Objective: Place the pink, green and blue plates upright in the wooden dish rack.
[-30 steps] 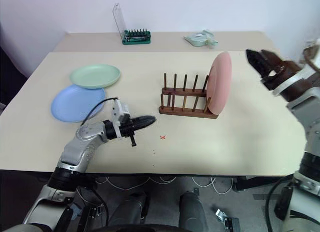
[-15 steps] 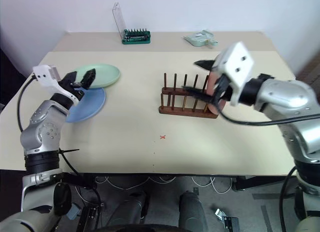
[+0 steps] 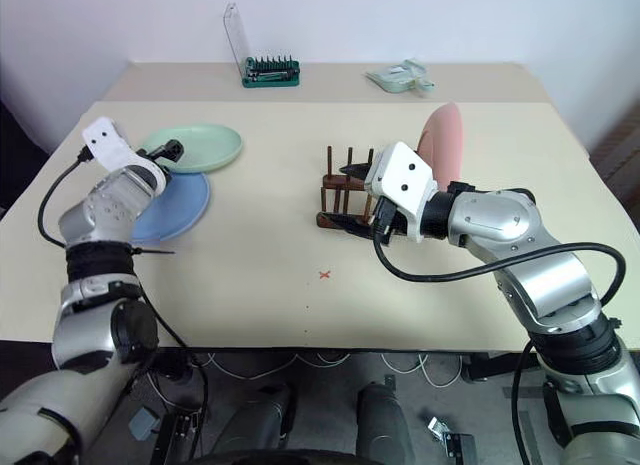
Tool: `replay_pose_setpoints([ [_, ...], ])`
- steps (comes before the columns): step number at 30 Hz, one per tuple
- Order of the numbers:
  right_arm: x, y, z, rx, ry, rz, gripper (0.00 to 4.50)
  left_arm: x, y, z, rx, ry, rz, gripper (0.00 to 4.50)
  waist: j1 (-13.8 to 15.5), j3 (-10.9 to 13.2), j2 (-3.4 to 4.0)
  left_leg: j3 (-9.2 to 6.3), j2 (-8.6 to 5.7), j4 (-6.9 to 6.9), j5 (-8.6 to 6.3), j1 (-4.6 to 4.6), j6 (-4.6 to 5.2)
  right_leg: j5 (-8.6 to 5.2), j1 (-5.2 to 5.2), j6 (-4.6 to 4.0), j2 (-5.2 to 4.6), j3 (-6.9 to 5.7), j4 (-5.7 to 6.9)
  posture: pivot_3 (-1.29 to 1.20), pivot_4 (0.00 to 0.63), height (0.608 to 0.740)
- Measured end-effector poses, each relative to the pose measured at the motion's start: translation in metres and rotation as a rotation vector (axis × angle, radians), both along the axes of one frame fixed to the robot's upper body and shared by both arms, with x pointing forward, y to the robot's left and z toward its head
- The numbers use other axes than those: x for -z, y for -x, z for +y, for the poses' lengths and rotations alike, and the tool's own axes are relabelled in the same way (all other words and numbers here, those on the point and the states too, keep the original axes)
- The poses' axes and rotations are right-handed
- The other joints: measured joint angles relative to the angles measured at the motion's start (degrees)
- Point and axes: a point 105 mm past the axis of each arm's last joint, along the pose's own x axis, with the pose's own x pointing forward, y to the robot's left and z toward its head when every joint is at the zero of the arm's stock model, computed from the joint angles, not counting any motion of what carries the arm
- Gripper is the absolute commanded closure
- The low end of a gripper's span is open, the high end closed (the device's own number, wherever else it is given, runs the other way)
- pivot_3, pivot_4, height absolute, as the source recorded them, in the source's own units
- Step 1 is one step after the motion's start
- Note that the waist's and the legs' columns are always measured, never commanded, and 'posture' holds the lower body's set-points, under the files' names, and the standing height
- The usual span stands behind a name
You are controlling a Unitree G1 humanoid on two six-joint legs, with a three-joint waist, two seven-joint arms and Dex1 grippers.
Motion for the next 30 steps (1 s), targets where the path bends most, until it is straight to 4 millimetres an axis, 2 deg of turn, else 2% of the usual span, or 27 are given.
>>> replay_pose_setpoints([
  [3, 0.005, 0.000, -0.004, 0.026, -0.003, 0.011, 0.99, 0.004, -0.003, 0.004, -0.022, 0.032, 0.011, 0.07, 0.01, 0.00, -0.02, 0.00, 0.02, -0.04, 0.03, -0.01, -0.04, 0.00, -0.07, 0.00, 0.00, 0.00, 0.05, 0.00, 0.150, 0.740],
  [7, 0.007, 0.000, -0.005, 0.050, -0.015, 0.011, 0.99, 0.010, -0.003, 0.020, -0.096, 0.099, 0.046, 0.07, -0.02, 0.01, -0.02, 0.01, 0.02, -0.02, 0.02, -0.01, -0.03, 0.01, -0.08, -0.01, 0.00, 0.00, 0.08, 0.00, 0.150, 0.740],
  [8, 0.006, 0.000, -0.005, 0.057, -0.021, 0.008, 0.99, 0.012, -0.002, 0.024, -0.110, 0.113, 0.051, 0.30, 0.05, 0.00, -0.02, 0.01, 0.01, -0.02, 0.02, -0.01, -0.03, 0.01, -0.07, -0.01, 0.00, 0.00, 0.08, 0.00, 0.150, 0.740],
  [10, 0.004, 0.000, -0.007, 0.068, -0.026, -0.005, 0.99, 0.014, -0.002, 0.026, -0.121, 0.126, 0.053, 0.91, 0.10, -0.01, -0.05, 0.00, 0.01, -0.01, 0.02, -0.01, -0.03, 0.01, -0.06, -0.01, 0.00, 0.00, 0.07, 0.00, 0.150, 0.740],
  [17, 0.007, 0.000, -0.008, 0.086, -0.023, -0.003, 0.99, 0.011, -0.005, 0.024, -0.116, 0.145, 0.031, 4.32, 0.12, 0.00, -0.13, 0.00, 0.01, -0.01, 0.02, -0.02, -0.03, 0.01, -0.06, -0.01, 0.00, 0.00, 0.08, 0.00, 0.150, 0.740],
  [18, 0.007, 0.000, -0.008, 0.086, -0.024, -0.003, 0.99, 0.011, -0.005, 0.023, -0.111, 0.146, 0.029, 4.42, 0.06, 0.00, -0.13, 0.00, 0.01, -0.01, 0.02, -0.01, -0.03, 0.01, -0.07, -0.01, 0.00, 0.00, 0.09, 0.00, 0.150, 0.740],
  [30, 0.007, 0.000, -0.008, 0.090, -0.023, -0.008, 0.99, 0.010, -0.004, 0.015, -0.066, 0.171, -0.028, 4.42, 0.04, 0.00, -0.13, 0.00, 0.01, 0.01, 0.03, -0.02, -0.04, 0.02, -0.07, -0.01, 0.00, 0.01, 0.10, 0.00, 0.150, 0.740],
])
